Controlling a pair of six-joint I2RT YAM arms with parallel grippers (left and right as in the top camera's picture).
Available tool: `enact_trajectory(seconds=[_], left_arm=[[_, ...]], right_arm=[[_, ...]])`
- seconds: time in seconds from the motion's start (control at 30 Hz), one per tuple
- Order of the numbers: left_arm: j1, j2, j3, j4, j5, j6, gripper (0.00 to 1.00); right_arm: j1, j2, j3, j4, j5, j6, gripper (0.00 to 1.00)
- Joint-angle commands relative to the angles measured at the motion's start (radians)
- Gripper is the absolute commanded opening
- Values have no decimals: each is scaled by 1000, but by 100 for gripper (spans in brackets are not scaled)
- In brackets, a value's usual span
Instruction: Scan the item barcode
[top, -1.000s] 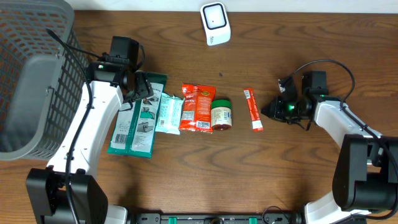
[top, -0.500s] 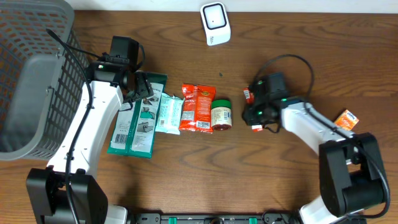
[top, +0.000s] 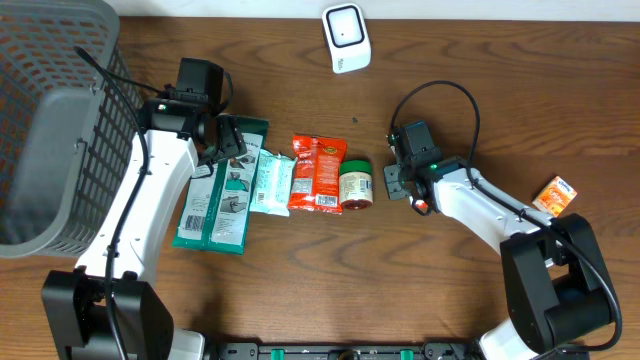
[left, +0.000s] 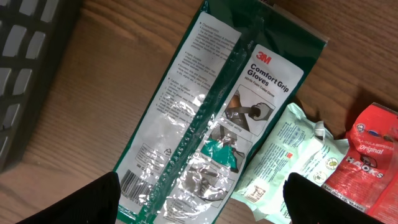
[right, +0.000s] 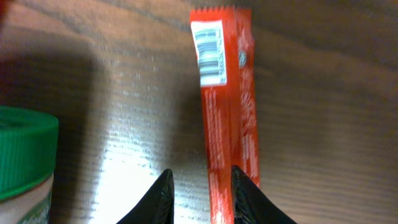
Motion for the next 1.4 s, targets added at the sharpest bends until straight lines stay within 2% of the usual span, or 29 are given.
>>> enact_trajectory(seconds=[0.0, 0.1, 0.67, 0.7, 0.77, 0.8, 0.83, 0.9, 0.93, 1.0, 1.1, 1.37], left_arm=[[0, 2, -3, -3, -6, 6, 84], [0, 2, -3, -3, -6, 6, 84], [0, 2, -3, -3, -6, 6, 84], [0, 2, -3, -3, -6, 6, 84], [0, 2, -3, -3, -6, 6, 84], [0, 2, -3, -3, -6, 6, 84], [0, 2, -3, -3, -6, 6, 84], [0, 2, -3, -3, -6, 6, 84], [0, 2, -3, -3, -6, 6, 84], [0, 2, -3, -3, -6, 6, 84], [0, 2, -3, -3, -6, 6, 84], [0, 2, -3, -3, -6, 6, 84]], right_arm=[[5, 3, 31, 6, 50, -34, 24], [5, 3, 29, 6, 55, -41, 20], [0, 145, 29, 30, 31, -56, 22], [0, 145, 29, 28, 31, -56, 21], [0, 128, 31, 19, 31, -54, 6], [-2, 117, 31, 17, 31, -46, 5], [-6, 103, 31, 16, 31, -35, 6], [-18, 76, 31, 13, 31, -36, 24], [-23, 64, 31, 12, 31, -36, 29], [-33, 48, 31, 11, 8, -36, 31], [-36, 44, 31, 2, -35, -36, 27], [-34, 49, 12, -56, -48, -28, 33]])
